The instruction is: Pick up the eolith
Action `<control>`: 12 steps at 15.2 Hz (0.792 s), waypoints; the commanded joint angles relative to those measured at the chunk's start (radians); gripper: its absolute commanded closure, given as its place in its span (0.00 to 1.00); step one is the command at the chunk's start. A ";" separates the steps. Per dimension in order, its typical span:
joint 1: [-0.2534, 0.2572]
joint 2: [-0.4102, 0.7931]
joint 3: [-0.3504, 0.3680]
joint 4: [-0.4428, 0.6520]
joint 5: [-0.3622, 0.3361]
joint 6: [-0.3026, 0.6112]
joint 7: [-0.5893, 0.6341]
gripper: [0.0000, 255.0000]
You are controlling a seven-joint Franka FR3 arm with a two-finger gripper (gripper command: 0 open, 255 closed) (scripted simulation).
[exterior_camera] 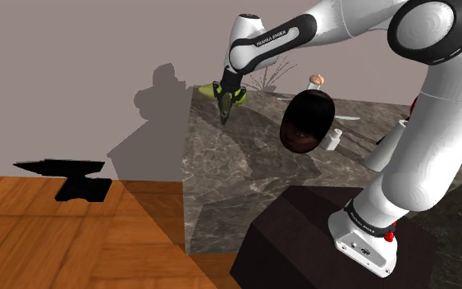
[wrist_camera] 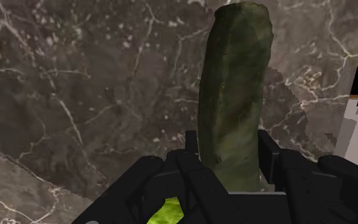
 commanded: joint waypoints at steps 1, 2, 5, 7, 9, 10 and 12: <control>0.000 -0.012 0.001 0.012 0.001 -0.024 0.000 1.00; 0.000 -0.019 0.001 0.017 0.002 -0.035 0.000 1.00; -0.001 -0.037 0.002 0.034 0.005 -0.070 -0.001 1.00; -0.002 -0.049 0.002 0.046 0.006 -0.094 -0.002 1.00; -0.002 -0.059 0.003 0.060 0.008 -0.118 -0.002 1.00; -0.002 -0.064 0.003 0.066 0.008 -0.130 -0.003 1.00; -0.002 -0.065 0.003 0.068 0.008 -0.132 -0.003 1.00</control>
